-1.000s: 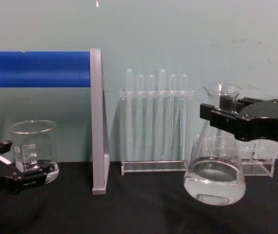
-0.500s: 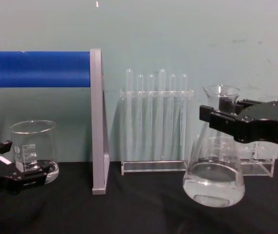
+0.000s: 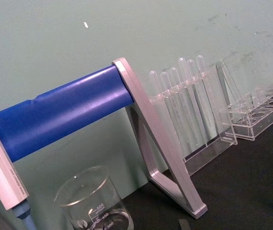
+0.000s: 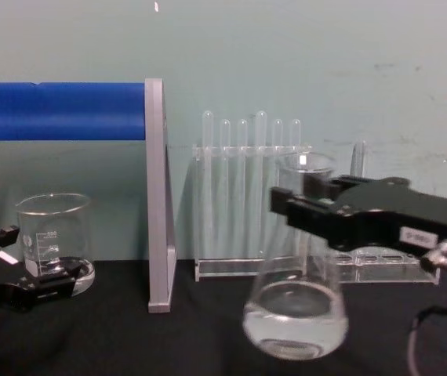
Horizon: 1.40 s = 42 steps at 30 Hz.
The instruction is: Grasp the erlenmeyer flask with one hand, shake it three times, then place it back.
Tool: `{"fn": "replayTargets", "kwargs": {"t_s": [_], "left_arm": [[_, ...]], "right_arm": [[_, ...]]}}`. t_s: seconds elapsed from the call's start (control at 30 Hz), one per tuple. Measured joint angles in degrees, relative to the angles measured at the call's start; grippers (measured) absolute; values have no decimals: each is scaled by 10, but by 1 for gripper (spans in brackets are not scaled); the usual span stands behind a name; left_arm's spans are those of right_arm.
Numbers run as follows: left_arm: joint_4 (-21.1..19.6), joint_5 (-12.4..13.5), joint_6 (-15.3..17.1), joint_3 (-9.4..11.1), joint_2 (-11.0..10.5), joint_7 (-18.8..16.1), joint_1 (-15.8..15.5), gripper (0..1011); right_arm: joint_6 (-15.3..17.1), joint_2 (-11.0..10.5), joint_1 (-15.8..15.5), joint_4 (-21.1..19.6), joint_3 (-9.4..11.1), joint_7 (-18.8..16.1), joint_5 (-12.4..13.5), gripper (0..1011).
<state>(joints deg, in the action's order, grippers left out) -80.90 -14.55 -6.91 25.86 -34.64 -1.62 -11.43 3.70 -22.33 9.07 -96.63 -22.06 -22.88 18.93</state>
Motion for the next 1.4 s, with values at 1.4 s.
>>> {"fn": "replayTargets", "kwargs": {"t_s": [1.4], "left_arm": [[0, 0, 0, 0, 0, 0, 0, 1001]], "right_arm": [[6, -10, 24, 2, -37, 13, 2, 457]]}}
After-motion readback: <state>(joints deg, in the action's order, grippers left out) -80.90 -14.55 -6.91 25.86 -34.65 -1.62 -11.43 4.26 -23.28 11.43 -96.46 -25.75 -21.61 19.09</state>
